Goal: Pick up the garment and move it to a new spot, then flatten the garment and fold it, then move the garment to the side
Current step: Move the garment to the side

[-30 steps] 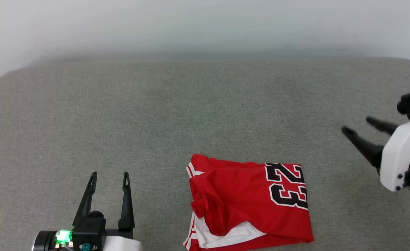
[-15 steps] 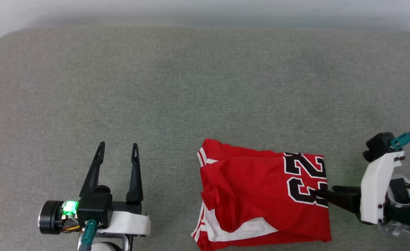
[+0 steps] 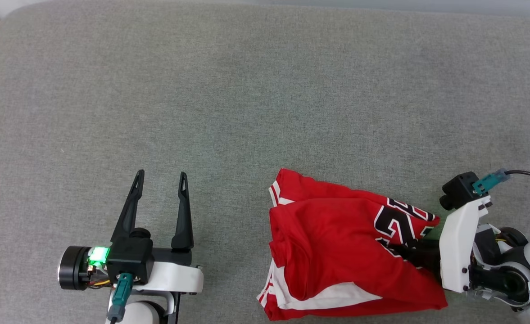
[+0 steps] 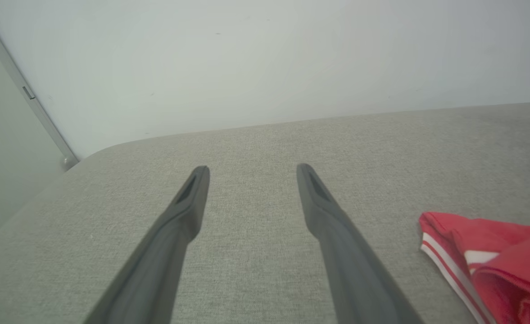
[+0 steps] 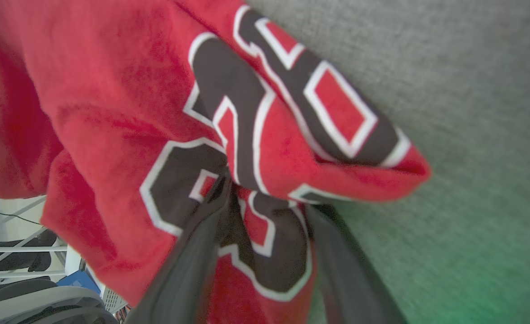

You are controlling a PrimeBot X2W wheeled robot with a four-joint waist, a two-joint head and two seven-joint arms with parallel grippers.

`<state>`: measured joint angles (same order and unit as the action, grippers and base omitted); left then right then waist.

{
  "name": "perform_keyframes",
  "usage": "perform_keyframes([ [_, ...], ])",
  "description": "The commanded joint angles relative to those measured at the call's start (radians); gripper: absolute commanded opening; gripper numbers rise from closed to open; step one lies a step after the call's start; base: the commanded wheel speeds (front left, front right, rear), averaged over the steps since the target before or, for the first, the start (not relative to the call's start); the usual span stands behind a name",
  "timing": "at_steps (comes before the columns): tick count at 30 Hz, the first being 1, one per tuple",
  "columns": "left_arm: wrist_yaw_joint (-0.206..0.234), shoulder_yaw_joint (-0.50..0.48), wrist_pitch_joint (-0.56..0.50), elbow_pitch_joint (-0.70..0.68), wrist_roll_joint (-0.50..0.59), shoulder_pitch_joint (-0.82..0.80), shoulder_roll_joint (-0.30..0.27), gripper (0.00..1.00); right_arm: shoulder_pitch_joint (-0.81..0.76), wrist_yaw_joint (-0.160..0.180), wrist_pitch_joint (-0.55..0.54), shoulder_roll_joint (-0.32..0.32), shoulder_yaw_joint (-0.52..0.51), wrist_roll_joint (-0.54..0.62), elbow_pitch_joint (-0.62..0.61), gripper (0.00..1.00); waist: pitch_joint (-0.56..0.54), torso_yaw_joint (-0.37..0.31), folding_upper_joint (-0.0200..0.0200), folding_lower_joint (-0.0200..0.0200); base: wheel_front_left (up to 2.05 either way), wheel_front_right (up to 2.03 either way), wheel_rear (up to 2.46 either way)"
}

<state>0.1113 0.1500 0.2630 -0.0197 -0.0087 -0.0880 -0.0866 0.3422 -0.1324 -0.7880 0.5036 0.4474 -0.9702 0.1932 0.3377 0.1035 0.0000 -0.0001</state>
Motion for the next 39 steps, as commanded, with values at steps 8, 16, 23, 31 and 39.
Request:
perform_keyframes([
  [8, 0.022, -0.031, 0.002, 0.004, -0.001, 0.056, -0.013, 1.00, 0.126, 0.002, 0.146, 0.074, 0.121, 0.061, -0.069, 0.00, -0.083, -0.085, 0.0000, 0.0001, 0.00, 0.00, 0.00],
  [16, 0.030, -0.060, 0.002, -0.018, -0.007, 0.096, -0.021, 1.00, 0.205, 0.002, 0.149, 0.176, 0.141, 0.094, -0.188, 0.00, -0.103, -0.227, 0.0000, 0.0001, 0.00, 0.00, 0.00],
  [23, 0.026, -0.076, 0.002, -0.035, 0.006, 0.077, -0.042, 1.00, 0.250, 0.002, 0.161, 0.277, 0.087, 0.129, -0.212, 0.00, -0.048, -0.370, 0.0000, 0.0001, 0.00, 0.00, 0.00],
  [31, 0.013, -0.081, 0.002, -0.063, 0.021, 0.033, -0.088, 1.00, 0.293, 0.002, 0.191, 0.333, -0.015, 0.222, -0.051, 0.00, 0.056, -0.439, 0.0000, 0.0001, 0.00, 0.00, 0.00],
  [39, 0.011, -0.079, 0.002, -0.088, 0.031, -0.027, -0.127, 1.00, 0.370, 0.002, 0.217, 0.300, -0.146, 0.363, 0.164, 0.00, 0.174, -0.435, 0.0000, 0.0001, 0.00, 0.00, 0.00],
])
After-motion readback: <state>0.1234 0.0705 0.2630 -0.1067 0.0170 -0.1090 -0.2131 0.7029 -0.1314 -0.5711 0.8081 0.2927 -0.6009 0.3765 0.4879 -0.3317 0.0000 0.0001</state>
